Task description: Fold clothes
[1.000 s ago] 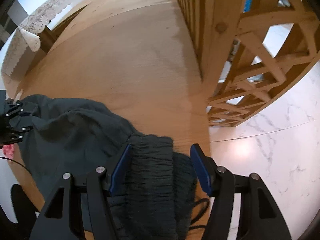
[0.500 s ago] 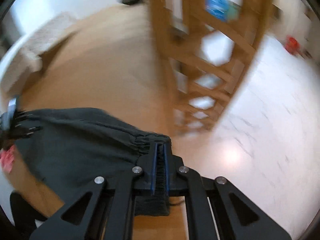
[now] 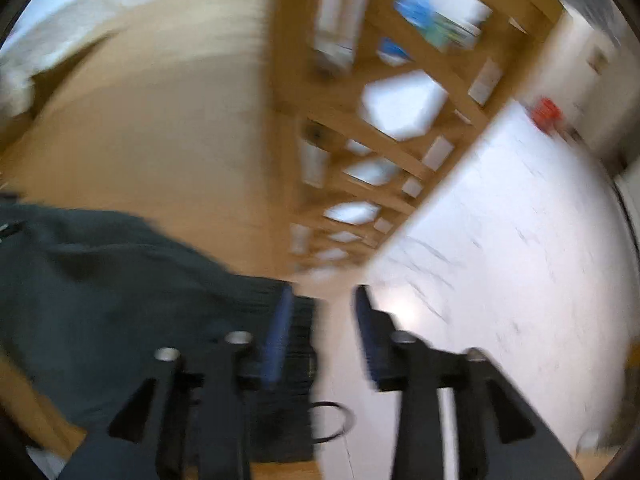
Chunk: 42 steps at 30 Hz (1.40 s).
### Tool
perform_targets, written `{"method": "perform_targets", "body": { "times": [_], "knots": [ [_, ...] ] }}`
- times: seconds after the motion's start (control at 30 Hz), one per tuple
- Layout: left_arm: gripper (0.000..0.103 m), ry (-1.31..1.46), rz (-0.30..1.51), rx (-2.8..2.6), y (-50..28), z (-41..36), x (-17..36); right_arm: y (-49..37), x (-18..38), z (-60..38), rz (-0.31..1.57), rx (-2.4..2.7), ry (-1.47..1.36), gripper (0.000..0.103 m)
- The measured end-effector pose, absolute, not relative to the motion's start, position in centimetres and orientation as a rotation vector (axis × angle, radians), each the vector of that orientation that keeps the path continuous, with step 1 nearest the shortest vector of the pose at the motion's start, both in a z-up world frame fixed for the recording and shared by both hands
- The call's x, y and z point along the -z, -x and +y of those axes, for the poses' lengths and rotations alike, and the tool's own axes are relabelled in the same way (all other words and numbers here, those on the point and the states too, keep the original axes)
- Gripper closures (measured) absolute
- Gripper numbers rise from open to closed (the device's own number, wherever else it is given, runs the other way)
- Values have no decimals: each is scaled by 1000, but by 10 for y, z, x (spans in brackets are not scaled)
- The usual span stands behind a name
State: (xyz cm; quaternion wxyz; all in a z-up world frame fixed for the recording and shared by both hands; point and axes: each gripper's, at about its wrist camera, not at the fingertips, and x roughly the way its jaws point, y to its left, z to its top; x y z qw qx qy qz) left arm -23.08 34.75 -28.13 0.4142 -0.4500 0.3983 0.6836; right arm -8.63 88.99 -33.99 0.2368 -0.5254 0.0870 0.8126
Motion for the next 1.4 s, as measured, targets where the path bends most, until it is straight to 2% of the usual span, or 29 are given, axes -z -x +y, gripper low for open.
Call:
{"method": "perform_targets", "body": {
  "times": [0.1, 0.27, 0.67, 0.7, 0.73, 0.77, 0.8, 0.83, 1.1, 1.3, 1.4],
  "knots": [
    [51, 1138, 1046, -1662, 228, 352, 289, 124, 350, 856, 165, -2396, 1577, 57],
    [51, 1145, 1093, -1602, 224, 357, 300, 191, 385, 810, -95, -2490, 1798, 57],
    [51, 1150, 1096, -1481, 204, 368, 314, 256, 445, 792, -248, -2535, 2055, 57],
    [53, 1153, 1089, -1476, 203, 369, 314, 258, 450, 792, -263, -2533, 2070, 57],
    [59, 1153, 1086, -1469, 201, 370, 314, 259, 454, 791, -275, -2532, 2083, 58],
    [65, 1153, 1083, -1462, 198, 371, 313, 261, 458, 791, -268, -2531, 2089, 73],
    [83, 1146, 1090, -1455, 195, 372, 313, 262, 461, 791, -260, -2529, 2094, 91],
    [99, 1136, 1106, -1455, 191, 372, 313, 263, 464, 792, -253, -2528, 2100, 93],
    [102, 1096, 1119, -1472, 167, 371, 309, 269, 463, 794, -198, -2596, 2016, 99],
    [102, 1061, 1047, -1545, 162, 372, 282, 283, 450, 808, -118, -2645, 1893, 99],
    [102, 1097, 990, -1557, 169, 381, 277, 298, 465, 815, -127, -2585, 1892, 98]
  ]
}}
